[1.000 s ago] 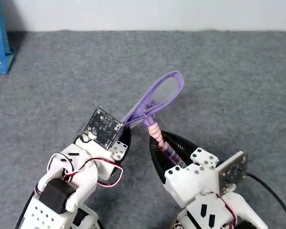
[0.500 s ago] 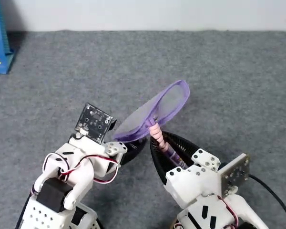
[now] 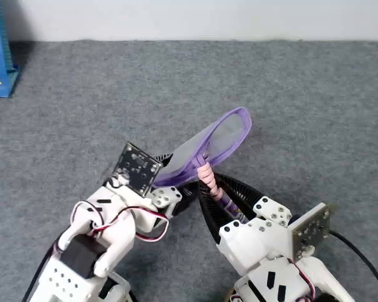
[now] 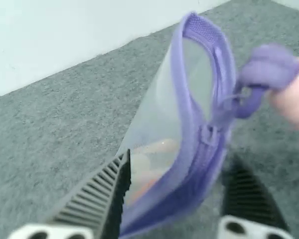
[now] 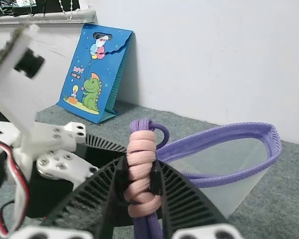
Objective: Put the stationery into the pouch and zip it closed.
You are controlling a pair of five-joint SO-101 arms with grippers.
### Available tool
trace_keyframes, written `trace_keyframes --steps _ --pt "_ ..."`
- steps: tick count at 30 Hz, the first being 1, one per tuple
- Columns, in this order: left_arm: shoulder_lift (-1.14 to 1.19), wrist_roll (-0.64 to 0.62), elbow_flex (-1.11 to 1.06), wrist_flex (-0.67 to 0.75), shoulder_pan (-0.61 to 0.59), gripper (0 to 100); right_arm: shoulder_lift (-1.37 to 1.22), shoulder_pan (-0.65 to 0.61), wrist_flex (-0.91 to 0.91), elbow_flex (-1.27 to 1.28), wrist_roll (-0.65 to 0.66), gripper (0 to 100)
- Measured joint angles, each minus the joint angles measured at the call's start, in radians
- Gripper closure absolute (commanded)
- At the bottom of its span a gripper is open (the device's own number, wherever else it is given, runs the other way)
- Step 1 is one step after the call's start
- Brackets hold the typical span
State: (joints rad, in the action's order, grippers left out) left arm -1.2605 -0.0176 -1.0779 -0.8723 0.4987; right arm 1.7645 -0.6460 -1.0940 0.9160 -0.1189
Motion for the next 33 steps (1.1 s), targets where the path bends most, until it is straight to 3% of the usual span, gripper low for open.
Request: trace_keyframes --steps 8,15,23,33 --pt "0.000 0.032 -0.061 0.097 0.003 99 0.002 0.000 -0.021 0.000 0.000 99.1" --pt "0.000 0.034 -0.061 0.083 0.005 99 -0.005 -0.002 -0.021 0.000 0.000 99.1" --pt "-0.193 0.034 -0.061 -0.114 0.005 99 -0.009 0.163 0.101 0.000 -0.002 99.1" --pt "-0.500 0.014 -0.061 -0.390 0.003 99 0.002 0.347 0.391 0.149 -0.003 99.1"
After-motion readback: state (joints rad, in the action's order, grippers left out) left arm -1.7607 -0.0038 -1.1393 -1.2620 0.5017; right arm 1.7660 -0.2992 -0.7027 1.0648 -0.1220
